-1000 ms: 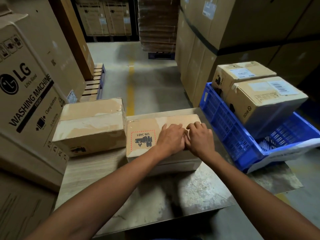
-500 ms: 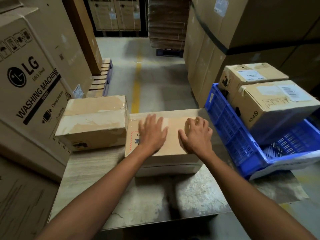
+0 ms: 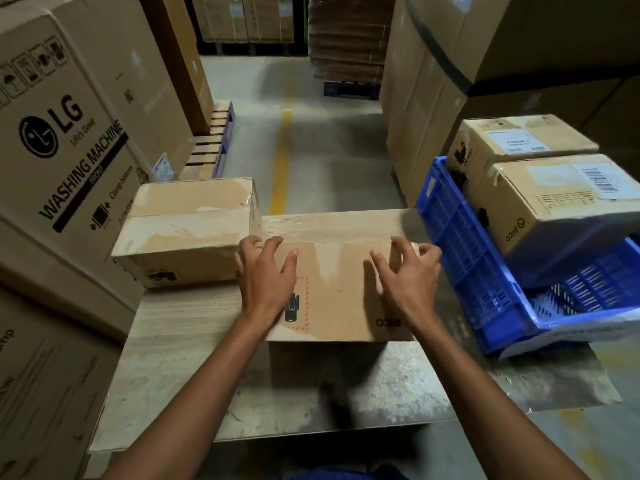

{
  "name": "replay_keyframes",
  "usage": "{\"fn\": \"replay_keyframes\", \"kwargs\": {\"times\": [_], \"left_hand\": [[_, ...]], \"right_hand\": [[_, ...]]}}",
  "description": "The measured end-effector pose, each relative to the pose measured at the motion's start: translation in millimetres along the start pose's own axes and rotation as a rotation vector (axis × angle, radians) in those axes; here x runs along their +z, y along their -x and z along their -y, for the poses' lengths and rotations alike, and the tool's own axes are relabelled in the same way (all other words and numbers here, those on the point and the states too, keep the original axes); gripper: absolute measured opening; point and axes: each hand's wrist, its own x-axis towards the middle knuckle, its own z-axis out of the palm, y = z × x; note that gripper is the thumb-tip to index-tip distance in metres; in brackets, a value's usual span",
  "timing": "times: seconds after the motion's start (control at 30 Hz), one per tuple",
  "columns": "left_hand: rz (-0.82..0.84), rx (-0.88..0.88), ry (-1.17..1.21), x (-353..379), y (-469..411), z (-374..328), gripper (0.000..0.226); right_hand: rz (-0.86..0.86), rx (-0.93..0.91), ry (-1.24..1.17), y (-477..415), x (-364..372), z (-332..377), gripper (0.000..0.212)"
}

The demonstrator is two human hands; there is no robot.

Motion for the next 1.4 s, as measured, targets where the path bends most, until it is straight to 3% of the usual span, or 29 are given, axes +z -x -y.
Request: {"fn": "replay_keyframes", "kwargs": {"times": [0.17,0.27,0.43,0.73,0.9,1.0,1.07,1.13,1.23,1.4], "left_hand": [[-0.143,0.070,0.209,1,18,13,0.042],[-0.162,0.047,0.347,2,25,22,0.029],[-0.174,0.078,0.313,6,37,29,0.019],[0.026,-0.120,0.167,33,78,61,0.014],[0.085,-0.096,0.097,34,87,70,0.014],[0.129,0.079,-0.122,34,72,66,0.013],[0.180,0.238,-0.210,39,59,64,0.015],[0.313,0.357,-0.246,41,45,61,0.033],[0.496,0.419,-0.397,45,34,59,0.057],[0.526,0.461,-0.560,47,29,59,0.058]], "right_hand": [[-0.152,0.027,-0.171,11,3,-6,0.027],[-0.227,0.025,-0.242,20,7,-10,0.024],[-0.293,0.034,-0.337,24,21,-19,0.027],[-0.187,0.149,-0.163,53,58,-54,0.017],[-0.114,0.205,0.061,63,61,-49,0.017],[-0.047,0.022,0.332,62,72,-33,0.023],[0.078,-0.191,0.340,64,87,-23,0.035],[0.213,-0.347,0.358,67,102,-15,0.054],[0.312,-0.397,0.466,68,115,-10,0.077],[0.233,-0.461,0.549,62,114,-13,0.063]]}}
